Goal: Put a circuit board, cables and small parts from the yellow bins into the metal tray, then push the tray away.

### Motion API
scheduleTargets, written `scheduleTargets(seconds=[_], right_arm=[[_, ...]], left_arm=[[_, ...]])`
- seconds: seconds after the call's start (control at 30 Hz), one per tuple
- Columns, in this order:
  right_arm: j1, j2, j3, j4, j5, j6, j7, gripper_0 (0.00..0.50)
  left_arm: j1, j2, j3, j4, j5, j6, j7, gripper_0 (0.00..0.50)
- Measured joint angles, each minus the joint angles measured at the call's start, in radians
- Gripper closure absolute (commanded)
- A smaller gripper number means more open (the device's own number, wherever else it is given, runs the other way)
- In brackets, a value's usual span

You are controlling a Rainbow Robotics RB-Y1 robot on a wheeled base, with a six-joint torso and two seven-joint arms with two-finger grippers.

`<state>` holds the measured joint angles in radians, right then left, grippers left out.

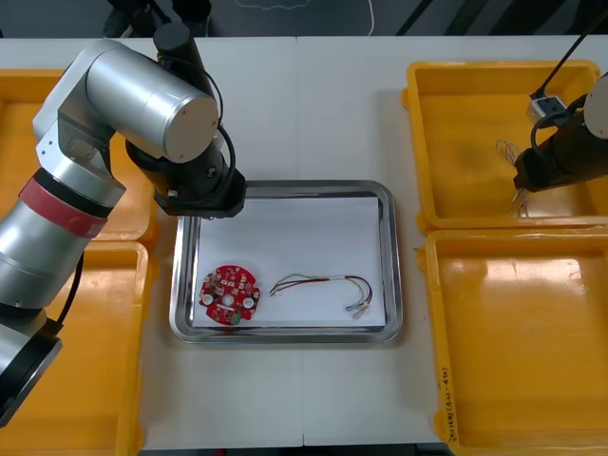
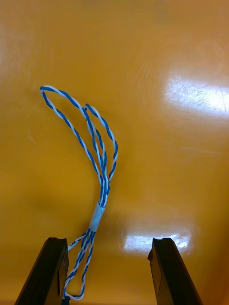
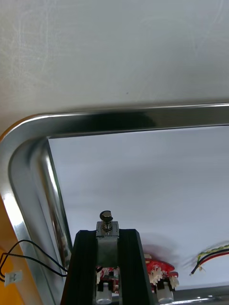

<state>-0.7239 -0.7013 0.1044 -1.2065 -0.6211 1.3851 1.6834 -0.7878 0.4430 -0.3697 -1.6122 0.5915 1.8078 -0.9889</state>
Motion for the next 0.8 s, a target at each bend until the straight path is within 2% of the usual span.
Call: scheduleTargets(seconds=[0.17,0.6,0.8], right_arm=[[-0.003,0.009,0.0,0.042,0.0,0.0,0.0,0.0],[-0.016,0.026,0.0,0.056,0.024,0.011,-0.005,0.0],[-0.025,0.027,0.0,0.056,0.024,0.011,-0.059,0.0]], left_arm=[[0.003,-0.005,-0.021,0.001,-0.023,-0.04,0.0,0.5],[0.048,-0.039,-0.021,0.001,-0.076,-0.053,0.0,0.5],[0.074,-0.049,-0.021,0.001,-0.099,-0.06,-0.001,0.5]])
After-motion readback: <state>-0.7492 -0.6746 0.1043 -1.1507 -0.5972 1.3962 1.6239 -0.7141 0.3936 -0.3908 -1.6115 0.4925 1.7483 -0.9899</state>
